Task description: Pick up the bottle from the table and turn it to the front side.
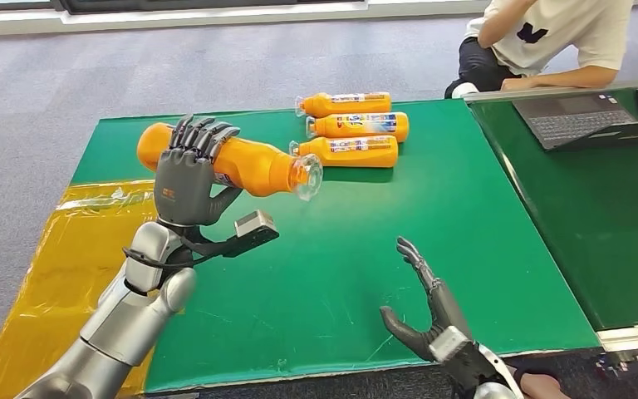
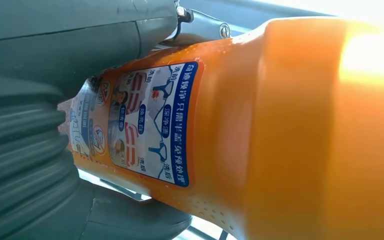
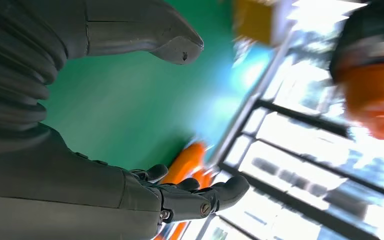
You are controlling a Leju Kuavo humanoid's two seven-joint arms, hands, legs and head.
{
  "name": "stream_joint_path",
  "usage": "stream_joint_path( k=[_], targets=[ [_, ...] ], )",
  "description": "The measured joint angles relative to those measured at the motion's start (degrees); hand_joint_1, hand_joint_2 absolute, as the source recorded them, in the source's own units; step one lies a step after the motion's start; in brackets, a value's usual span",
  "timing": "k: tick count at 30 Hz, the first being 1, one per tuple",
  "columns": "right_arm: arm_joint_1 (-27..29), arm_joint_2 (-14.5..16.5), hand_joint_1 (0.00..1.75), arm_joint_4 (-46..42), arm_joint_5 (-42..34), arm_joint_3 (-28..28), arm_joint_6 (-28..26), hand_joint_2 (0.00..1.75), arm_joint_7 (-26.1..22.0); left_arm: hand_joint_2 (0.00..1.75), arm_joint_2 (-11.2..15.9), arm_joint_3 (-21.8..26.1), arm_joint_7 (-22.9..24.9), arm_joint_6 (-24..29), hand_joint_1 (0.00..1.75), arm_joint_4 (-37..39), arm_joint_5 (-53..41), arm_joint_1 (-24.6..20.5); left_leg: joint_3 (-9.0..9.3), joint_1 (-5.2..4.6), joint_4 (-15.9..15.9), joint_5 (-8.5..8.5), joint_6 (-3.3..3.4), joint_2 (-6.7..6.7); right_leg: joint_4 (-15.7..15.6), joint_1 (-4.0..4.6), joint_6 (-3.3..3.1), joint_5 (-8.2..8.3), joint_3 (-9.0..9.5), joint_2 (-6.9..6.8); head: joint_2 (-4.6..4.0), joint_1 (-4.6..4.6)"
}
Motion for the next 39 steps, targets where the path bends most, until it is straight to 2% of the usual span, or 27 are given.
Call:
stream_joint_path(
  k=[2, 5, 11, 18, 27, 39],
  targets=[
    [1.1, 1.2, 0.00, -2.0, -6.4, -0.7, 5.5, 1.75, -3.7, 1.75, 0.3, 0.0, -0.2, 1.5, 1.75, 0.0, -1.6, 1.0, 0.00, 0.00, 0.0, -0.01, -0.01, 0.02, 0.0, 0.01, 0.00, 0.00, -0.01, 0.02, 0.00, 0.00],
    [1.7, 3.0, 0.00, -4.0, -7.6, -1.7, 7.6, 1.75, -4.0, 1.75, 0.9, 0.0, -0.3, 2.3, 1.75, -0.1, -2.3, 2.8, 0.00, 0.00, 0.0, -0.02, -0.02, 0.03, 0.0, 0.03, -0.01, -0.02, -0.03, 0.05, 0.00, 0.00],
    [2.2, 6.0, 0.00, -6.4, -3.9, -5.0, 4.1, 1.75, -3.0, 1.75, 2.1, 0.4, -0.6, 2.5, 1.75, -1.5, -3.2, 5.6, 0.00, 0.00, 0.0, 0.00, -0.01, 0.03, 0.0, 0.00, -0.01, -0.02, -0.02, 0.01, 0.00, 0.00],
    [2.5, 7.8, 0.00, -8.5, -1.9, -7.2, 3.6, 1.75, -2.1, 1.75, 2.9, 0.5, 0.5, 2.5, 1.75, -3.0, -6.2, 7.0, -0.01, 0.00, 0.0, -0.01, -0.01, 0.03, 0.0, 0.00, -0.01, -0.01, -0.01, 0.02, 0.00, 0.00],
    [2.5, 8.7, 0.00, -8.7, -0.3, -7.4, 3.4, 1.75, -2.1, 1.75, 3.9, 0.9, 1.4, 2.8, 1.75, -3.0, -9.6, 8.0, 0.00, 0.01, 0.0, -0.01, -0.01, 0.03, 0.0, 0.02, -0.01, -0.02, -0.02, 0.02, 0.00, 0.00],
    [2.5, 8.7, 0.00, -8.8, 0.5, -7.6, 3.4, 1.75, -2.9, 1.75, 5.1, 3.8, 3.1, 3.7, 1.75, -0.9, -12.1, 9.3, -0.01, 0.01, 0.0, -0.01, -0.01, 0.03, 0.0, 0.01, -0.01, -0.02, -0.02, 0.03, 0.00, 0.00]
  ],
)
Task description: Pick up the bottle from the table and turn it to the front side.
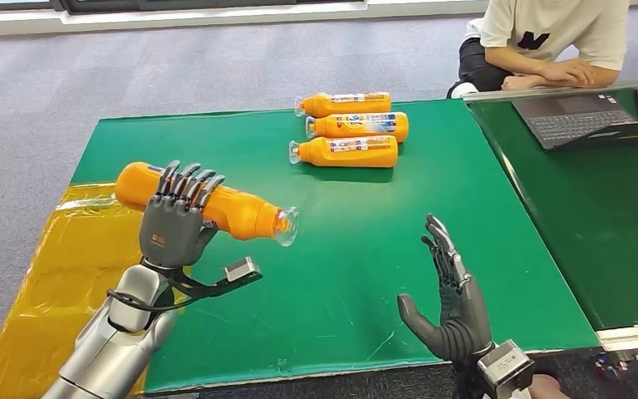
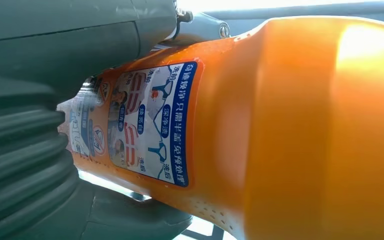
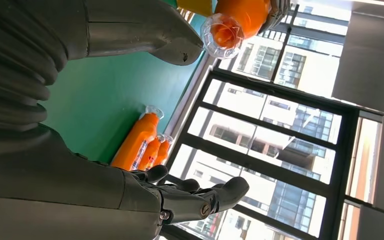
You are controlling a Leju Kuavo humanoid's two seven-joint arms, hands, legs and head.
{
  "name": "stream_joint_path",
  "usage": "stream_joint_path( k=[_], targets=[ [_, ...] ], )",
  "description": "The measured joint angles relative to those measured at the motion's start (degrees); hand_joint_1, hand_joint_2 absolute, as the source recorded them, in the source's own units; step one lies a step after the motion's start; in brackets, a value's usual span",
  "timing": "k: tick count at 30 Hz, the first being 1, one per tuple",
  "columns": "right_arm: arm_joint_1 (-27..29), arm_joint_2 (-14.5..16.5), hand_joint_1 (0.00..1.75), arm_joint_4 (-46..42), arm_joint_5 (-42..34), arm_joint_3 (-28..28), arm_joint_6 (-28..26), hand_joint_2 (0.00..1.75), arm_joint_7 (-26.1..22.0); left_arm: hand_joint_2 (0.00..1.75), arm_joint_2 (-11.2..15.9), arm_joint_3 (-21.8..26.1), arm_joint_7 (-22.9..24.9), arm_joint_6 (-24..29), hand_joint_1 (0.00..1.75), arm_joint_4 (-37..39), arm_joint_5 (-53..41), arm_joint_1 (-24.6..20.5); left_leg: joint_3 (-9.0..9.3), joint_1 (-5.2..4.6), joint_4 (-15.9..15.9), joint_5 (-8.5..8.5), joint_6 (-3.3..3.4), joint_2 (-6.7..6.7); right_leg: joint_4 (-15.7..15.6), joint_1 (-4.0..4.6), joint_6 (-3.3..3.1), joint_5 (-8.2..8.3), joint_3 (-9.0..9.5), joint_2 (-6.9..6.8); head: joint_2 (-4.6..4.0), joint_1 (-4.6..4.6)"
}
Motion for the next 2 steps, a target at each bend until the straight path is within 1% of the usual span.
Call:
stream_joint_path(
  k=[2],
  targets=[
    [0.0, -0.1, 0.00, 0.0, 0.0, -0.1, 0.1, 1.75, -0.1, 1.75, 0.4, 0.8, 0.7, 0.0, 1.75, 0.5, -0.6, 0.3, 0.00, 0.00, 0.0, 0.00, 0.00, 0.00, 0.0, 0.00, 0.00, 0.00, -0.01, 0.01, 0.00, 0.00]
  ],
)
